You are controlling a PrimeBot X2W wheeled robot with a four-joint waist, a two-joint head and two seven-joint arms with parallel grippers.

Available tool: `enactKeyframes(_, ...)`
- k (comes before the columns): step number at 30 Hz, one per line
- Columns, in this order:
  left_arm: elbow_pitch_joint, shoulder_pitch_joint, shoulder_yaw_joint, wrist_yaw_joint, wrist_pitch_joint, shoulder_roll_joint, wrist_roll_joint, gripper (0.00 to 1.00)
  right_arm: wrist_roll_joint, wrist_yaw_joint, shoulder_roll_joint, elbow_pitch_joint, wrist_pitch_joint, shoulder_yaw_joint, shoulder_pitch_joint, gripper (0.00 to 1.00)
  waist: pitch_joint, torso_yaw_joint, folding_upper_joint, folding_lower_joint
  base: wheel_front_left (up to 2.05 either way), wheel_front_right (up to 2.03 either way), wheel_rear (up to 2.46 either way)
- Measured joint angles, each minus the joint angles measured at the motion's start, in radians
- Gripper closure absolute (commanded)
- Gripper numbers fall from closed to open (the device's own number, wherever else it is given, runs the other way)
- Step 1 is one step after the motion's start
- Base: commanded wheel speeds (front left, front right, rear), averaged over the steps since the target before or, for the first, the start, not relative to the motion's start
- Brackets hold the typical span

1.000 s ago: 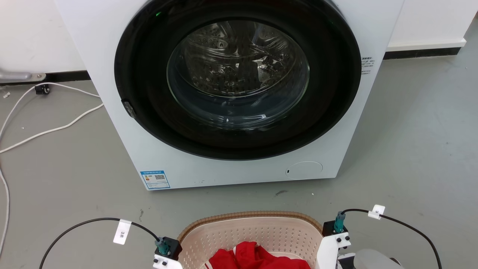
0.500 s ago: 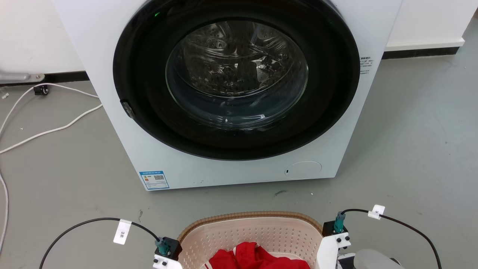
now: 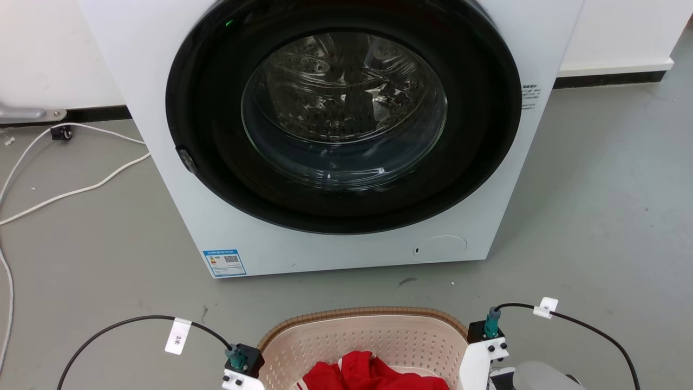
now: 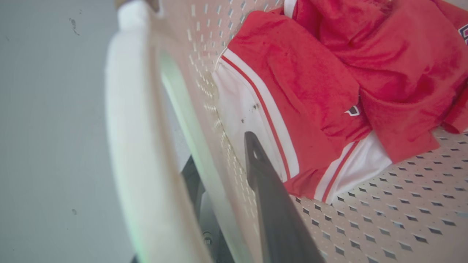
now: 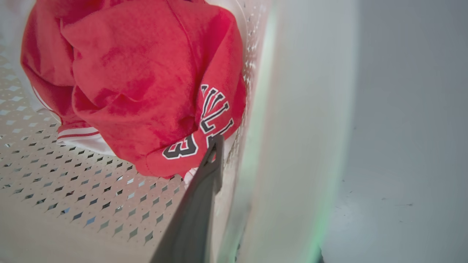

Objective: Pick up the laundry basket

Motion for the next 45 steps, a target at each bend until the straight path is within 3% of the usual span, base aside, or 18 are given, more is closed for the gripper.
enactKeyframes(45,-0.008,0.001,0.000,0.000,0.003,0.004,0.010,1.00,0.007,0.000,0.000,0.000,0.001,-0.001,0.003,1.00,0.004,0.001,0.0000,0.0000,0.00,0.00,0.00)
